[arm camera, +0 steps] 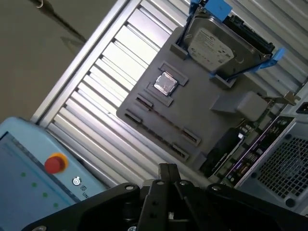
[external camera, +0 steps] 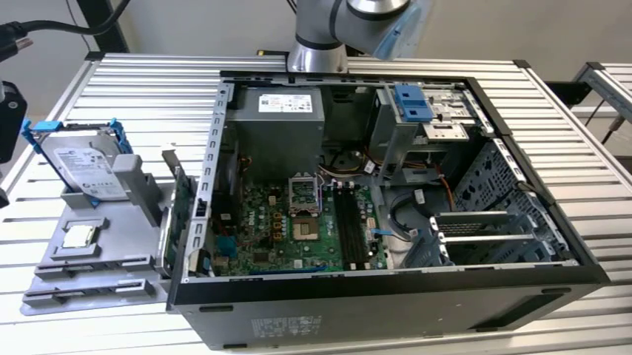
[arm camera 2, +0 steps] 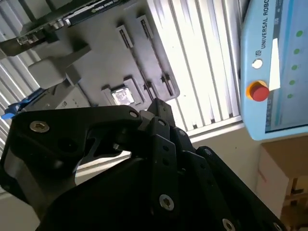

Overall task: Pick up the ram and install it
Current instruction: 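Pick up the ram and move it above insertion slot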

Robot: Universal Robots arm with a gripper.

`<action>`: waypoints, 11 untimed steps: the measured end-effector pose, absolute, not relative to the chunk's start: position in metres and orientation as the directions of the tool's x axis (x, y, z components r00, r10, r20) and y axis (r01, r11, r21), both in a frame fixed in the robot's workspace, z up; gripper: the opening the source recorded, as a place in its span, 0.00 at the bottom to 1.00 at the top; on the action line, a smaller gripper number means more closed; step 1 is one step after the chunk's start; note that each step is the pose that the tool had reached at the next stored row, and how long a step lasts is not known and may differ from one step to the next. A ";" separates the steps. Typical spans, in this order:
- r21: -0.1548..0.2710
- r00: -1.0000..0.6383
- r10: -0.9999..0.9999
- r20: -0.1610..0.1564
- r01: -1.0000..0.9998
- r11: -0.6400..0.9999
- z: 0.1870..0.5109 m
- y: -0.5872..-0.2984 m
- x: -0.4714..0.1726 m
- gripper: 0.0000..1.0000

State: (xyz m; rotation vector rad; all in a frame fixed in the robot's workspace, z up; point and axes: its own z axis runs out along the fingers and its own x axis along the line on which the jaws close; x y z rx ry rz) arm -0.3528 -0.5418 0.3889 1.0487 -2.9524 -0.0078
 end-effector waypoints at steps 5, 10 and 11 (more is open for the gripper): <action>0.000 -0.720 -0.694 0.013 -0.694 0.720 0.389 -0.542 -0.353 0.00; -0.005 -0.655 -0.756 0.018 -0.756 0.655 0.389 -0.542 -0.353 0.00; -0.006 -0.641 -0.767 0.019 -0.767 0.641 0.389 -0.542 -0.353 0.00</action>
